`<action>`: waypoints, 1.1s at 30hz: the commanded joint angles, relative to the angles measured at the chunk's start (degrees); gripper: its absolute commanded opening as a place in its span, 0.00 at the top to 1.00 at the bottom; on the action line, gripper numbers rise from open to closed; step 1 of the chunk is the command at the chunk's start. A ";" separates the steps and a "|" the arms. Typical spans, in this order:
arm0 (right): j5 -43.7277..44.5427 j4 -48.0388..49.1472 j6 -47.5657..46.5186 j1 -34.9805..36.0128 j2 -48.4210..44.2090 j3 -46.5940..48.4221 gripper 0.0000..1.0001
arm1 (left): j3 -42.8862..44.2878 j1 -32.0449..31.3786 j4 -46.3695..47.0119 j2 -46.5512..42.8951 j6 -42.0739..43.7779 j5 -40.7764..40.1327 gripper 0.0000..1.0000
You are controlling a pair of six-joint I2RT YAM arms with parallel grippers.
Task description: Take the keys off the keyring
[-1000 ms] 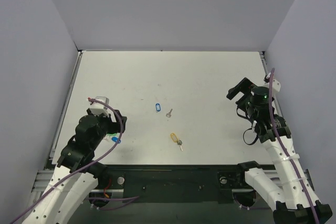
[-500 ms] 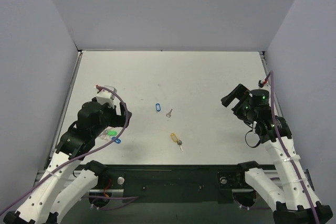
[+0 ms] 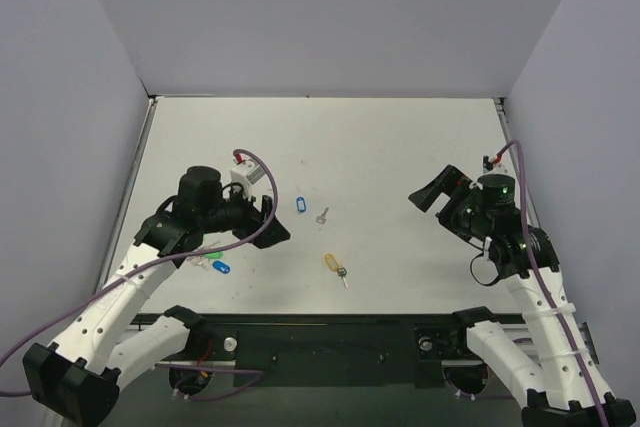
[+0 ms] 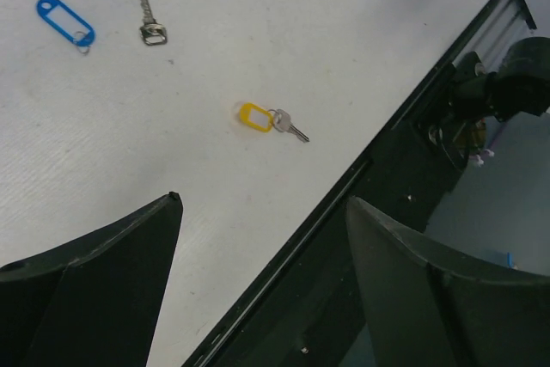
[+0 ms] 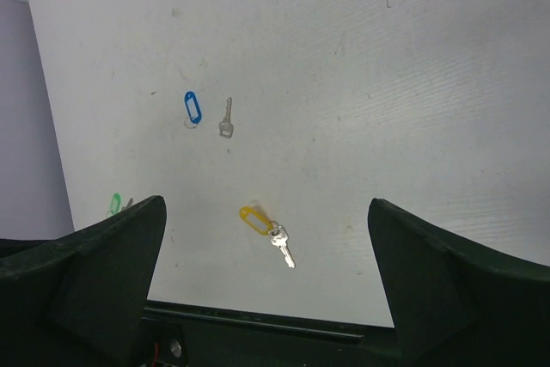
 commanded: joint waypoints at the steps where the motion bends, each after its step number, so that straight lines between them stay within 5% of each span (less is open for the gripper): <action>1: -3.58 -1.02 1.25 0.71 -1.86 0.37 0.02 | -1.76 -0.41 6.00 1.54 -0.04 11.38 0.13; 33: -8.16 -6.20 3.88 1.50 -11.97 -0.60 0.03 | 1.40 -12.72 24.90 38.45 -0.92 3.83 0.27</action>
